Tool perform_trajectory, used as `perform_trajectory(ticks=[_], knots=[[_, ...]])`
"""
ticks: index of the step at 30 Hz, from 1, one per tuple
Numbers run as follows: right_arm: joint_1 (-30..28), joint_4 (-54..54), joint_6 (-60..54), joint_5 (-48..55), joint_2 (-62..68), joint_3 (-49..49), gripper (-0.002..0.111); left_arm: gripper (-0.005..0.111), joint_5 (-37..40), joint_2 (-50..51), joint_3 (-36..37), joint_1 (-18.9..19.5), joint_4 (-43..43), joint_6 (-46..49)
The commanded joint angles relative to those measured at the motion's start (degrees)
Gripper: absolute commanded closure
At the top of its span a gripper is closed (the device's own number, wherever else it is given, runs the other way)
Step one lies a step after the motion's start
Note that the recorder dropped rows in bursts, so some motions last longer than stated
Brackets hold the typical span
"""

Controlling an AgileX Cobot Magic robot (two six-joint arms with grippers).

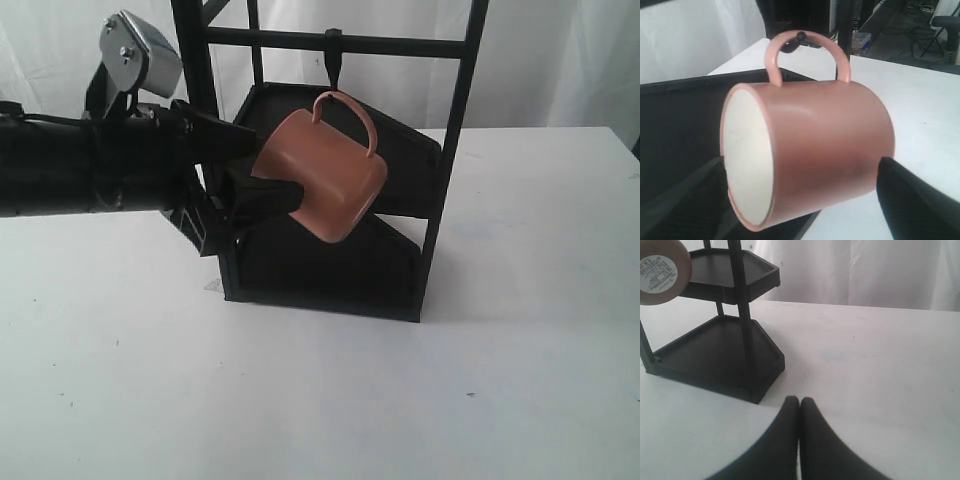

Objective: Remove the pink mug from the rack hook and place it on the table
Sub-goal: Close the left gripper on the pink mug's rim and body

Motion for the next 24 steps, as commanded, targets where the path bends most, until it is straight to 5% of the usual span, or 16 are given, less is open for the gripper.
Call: perform_trajectory(ticks=[1,16,24], knots=[[-0.2,0.0,-0.2,-0.6,-0.4,0.3,0.108,0.025,5.0,1.7,-0.3,-0.2,-1.3,2.8],[-0.2,0.0,-0.2,-0.6,-0.4,0.3,0.108,0.030,16.8,4.5,-0.3,-0.2,-1.3,1.3],[-0.2,0.0,-0.2,-0.6,-0.4,0.3,0.108,0.030,16.2,5.3,-1.4,-2.3,-1.3,0.6]])
